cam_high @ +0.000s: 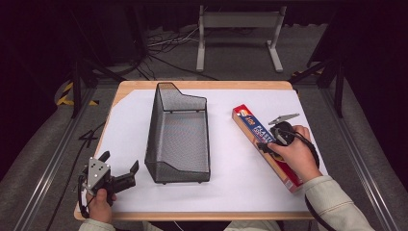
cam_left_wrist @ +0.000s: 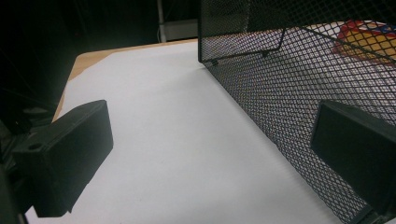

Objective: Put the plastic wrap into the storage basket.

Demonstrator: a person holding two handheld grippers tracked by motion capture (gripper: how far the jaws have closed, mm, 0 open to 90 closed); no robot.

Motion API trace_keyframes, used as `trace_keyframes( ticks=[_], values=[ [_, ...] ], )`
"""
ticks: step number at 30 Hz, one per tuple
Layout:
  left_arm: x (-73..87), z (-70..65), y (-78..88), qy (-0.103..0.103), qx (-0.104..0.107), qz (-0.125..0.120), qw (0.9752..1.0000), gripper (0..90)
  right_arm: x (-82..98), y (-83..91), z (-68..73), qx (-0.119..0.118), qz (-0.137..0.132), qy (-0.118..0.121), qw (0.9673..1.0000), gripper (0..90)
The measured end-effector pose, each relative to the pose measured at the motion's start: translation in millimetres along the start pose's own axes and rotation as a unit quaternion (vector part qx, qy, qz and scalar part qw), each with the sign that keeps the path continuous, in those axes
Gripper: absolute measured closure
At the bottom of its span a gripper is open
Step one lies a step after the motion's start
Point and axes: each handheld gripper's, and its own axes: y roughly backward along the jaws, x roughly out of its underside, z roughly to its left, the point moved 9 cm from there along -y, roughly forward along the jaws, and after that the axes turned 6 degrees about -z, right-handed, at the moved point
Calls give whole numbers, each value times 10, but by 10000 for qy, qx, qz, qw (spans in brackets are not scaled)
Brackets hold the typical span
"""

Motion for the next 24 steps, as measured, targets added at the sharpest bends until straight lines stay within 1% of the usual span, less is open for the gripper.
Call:
trace_keyframes(
  ticks=[1,4,6,11,13,14,15,17,19,21,24],
  values=[
    [-4,3,2,-27,-2,-5,10000,1,15,-11,-1,17,24,14,10000,209],
    [-10,8,6,-13,-26,-22,10000,1,46,-32,-2,73,64,22,10000,222],
    [-2,8,3,-19,-15,6,10000,1,64,-42,5,66,107,24,9999,240],
    [0,9,1,-4,-21,8,10000,1,110,-62,9,104,312,65,9994,279],
    [2,11,1,11,-32,10,10000,1,131,-75,18,69,421,71,9991,307],
    [2,12,0,13,-36,10,10000,1,147,-85,32,8,507,11,9987,332],
    [2,15,0,1,-34,13,10000,1,149,-86,36,-11,515,-48,9987,336],
    [2,17,0,3,-39,12,10000,1,150,-84,35,-17,515,-65,9987,341],
    [2,18,1,31,-49,3,10000,1,150,-77,33,41,481,-191,9987,368],
    [2,19,1,30,-53,5,10000,1,149,-74,35,56,472,-210,9986,374],
    [3,19,0,29,-56,10,10000,1,147,-69,41,142,469,-274,9984,386]
  ],
)
